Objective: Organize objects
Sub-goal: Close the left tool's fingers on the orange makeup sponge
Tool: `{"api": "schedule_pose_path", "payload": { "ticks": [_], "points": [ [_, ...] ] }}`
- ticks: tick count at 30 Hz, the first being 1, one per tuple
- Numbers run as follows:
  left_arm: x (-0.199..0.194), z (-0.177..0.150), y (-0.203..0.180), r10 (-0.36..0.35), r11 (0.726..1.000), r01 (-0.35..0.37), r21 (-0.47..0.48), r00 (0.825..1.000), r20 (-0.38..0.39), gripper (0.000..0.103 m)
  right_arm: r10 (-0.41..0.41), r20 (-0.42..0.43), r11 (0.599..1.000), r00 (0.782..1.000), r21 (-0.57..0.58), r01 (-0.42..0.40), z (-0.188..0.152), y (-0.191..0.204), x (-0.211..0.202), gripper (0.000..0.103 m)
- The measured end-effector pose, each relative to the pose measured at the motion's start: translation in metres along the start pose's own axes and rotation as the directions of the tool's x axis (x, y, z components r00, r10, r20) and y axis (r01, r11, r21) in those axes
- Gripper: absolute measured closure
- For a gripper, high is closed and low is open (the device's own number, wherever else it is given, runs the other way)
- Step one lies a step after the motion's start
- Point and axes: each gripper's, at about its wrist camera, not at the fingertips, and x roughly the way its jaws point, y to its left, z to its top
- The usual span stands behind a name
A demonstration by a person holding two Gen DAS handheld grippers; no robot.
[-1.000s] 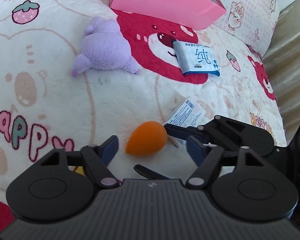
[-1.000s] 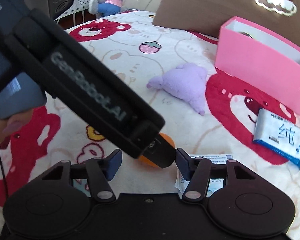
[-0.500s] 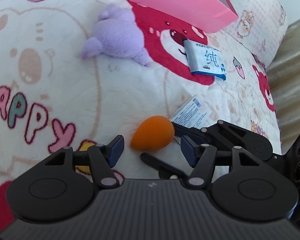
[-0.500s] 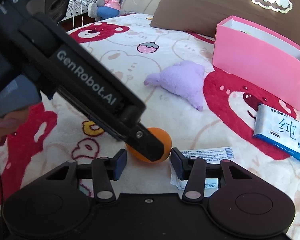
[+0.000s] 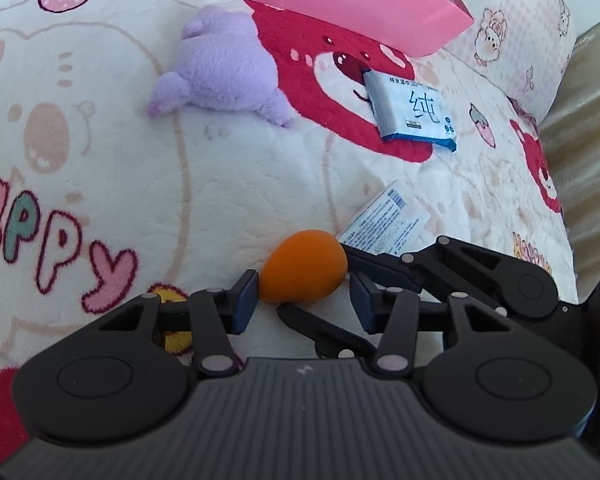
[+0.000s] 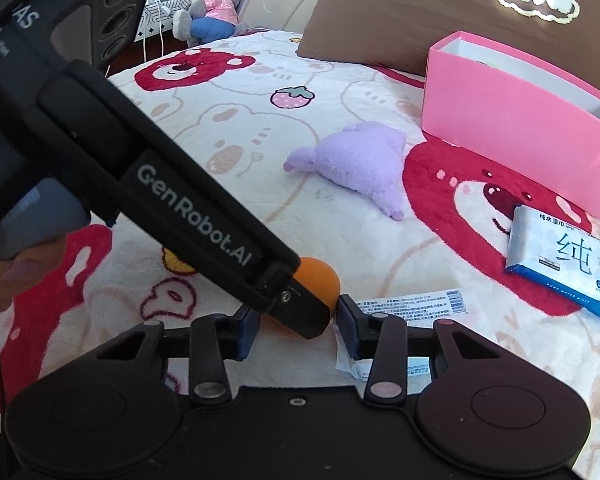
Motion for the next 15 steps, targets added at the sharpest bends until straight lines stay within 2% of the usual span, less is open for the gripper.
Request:
{"api": "schedule_pose_path", "payload": {
  "ticks": [9, 15],
  "points": [
    [-0.006, -0.004, 0.0, -0.018, 1.0, 0.018, -0.009, 1.0, 0.006, 0.054, -0.056, 0.01, 0.997, 0.998, -0.057, 0.056, -0.005, 0.013, -0.003, 0.056],
    [-0.01, -0.004, -0.005, -0.019, 1.0, 0.019, -0.004, 1.0, 0.025, 0.053, -0.059, 0.011, 0.998, 0.998, -0.021, 0.059, -0.002, 0.009, -0.006, 0.055]
  ]
}}
